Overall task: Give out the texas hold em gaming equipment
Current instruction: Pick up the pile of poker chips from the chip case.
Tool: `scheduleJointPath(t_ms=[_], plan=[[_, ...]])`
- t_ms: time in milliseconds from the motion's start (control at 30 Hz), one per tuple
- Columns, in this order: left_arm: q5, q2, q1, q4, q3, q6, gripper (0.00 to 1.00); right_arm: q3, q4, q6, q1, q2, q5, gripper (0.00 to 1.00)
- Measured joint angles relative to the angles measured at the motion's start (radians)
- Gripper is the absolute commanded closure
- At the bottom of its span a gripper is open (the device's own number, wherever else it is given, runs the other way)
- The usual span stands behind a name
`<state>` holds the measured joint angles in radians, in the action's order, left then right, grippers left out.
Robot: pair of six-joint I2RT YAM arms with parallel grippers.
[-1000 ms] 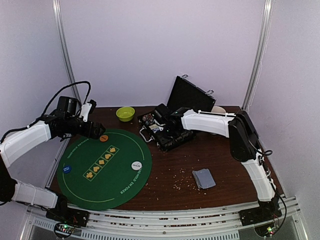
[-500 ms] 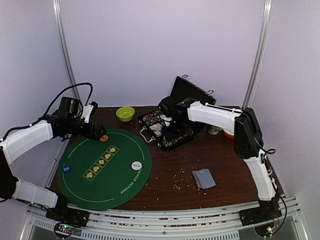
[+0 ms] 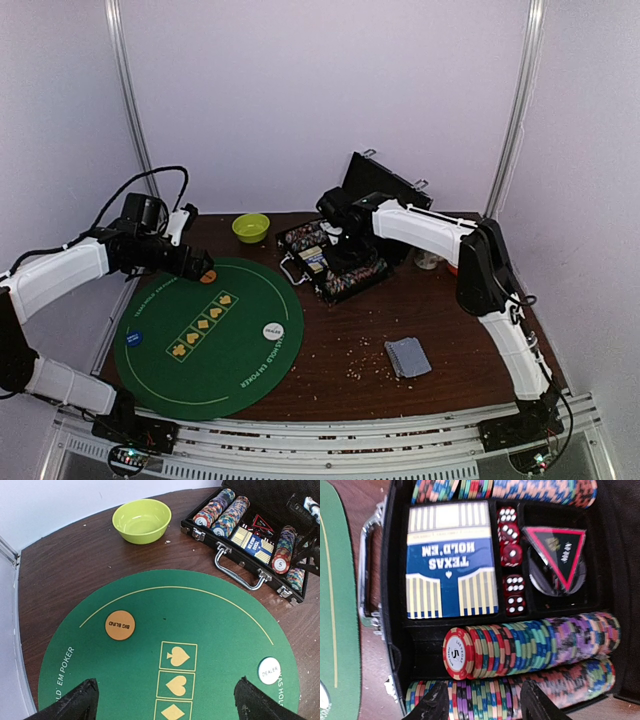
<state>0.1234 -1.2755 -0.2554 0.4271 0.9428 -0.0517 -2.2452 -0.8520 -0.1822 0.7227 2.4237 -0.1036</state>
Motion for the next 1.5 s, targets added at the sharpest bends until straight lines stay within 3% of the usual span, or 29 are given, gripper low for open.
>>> scheduleJointPath(t_ms=[867,1500], plan=[[0.0,0.0,0.0,0.001,0.0,0.001,0.02,-0.008,0.013,0.021,0.019,0.051,-0.023,0.6],[0.017,-0.016,0.0,0.001,0.0,0.001,0.02,-0.01,0.071,0.027,0.047,0.073,-0.027,0.5]])
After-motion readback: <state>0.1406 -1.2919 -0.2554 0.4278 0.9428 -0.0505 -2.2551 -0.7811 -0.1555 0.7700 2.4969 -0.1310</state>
